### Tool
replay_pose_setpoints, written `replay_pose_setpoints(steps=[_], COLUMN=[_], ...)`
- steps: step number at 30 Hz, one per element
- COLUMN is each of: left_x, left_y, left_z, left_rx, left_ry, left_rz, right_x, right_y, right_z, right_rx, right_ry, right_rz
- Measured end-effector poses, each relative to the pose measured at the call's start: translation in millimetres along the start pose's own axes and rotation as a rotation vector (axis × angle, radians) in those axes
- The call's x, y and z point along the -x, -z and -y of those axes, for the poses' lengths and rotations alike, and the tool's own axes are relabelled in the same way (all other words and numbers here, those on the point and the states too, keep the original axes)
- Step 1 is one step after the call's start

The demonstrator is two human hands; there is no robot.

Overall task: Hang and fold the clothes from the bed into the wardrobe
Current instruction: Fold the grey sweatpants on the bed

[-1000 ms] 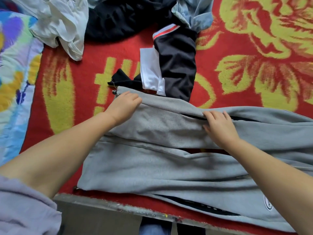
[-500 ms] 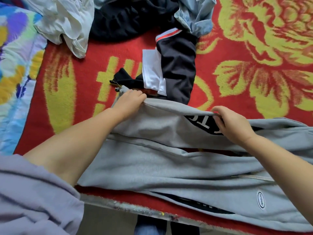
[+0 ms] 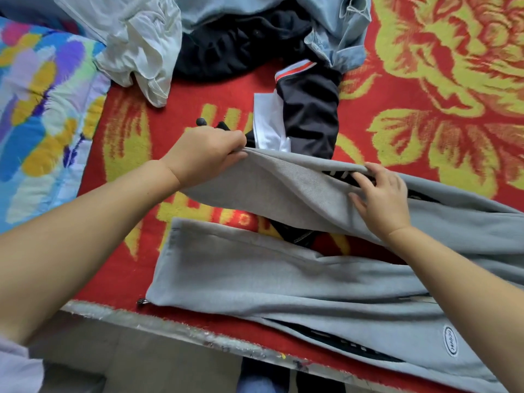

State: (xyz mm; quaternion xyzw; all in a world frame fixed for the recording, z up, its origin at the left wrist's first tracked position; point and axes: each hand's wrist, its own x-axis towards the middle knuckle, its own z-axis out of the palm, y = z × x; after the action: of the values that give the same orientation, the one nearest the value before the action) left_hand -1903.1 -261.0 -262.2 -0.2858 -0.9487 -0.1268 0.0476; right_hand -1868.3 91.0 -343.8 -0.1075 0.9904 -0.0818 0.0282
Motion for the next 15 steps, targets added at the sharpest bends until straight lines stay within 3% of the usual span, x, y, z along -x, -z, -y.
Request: replay_pose_setpoints(steps=[4,7,12,15], left_x=[6.6,13.7,25.7,34.0], left_y=[9.7,12.8,20.0,24.2], left_z=[0.2,10.8,23.3,19.3], left_rx=[-0.008,-0.056,-0.135,-0.195], left_ry=[-0.05,-0.054,0.028,0.088], left_rz=[-0.042,0.019,0.141,0.119], right_x=[-12.1,-18.6,-10.7,12.1], right_y=[1.5,12.5,60.4,79.5], right_z=[-3.7,-9.7,-24.3,-28.3], right_rx=[0.088,0.139,-0.188,-0.242], right_ry=[-0.025,0.01,0.04,0.086], right_rz=[0.15,0.292,-0.042,-0.017])
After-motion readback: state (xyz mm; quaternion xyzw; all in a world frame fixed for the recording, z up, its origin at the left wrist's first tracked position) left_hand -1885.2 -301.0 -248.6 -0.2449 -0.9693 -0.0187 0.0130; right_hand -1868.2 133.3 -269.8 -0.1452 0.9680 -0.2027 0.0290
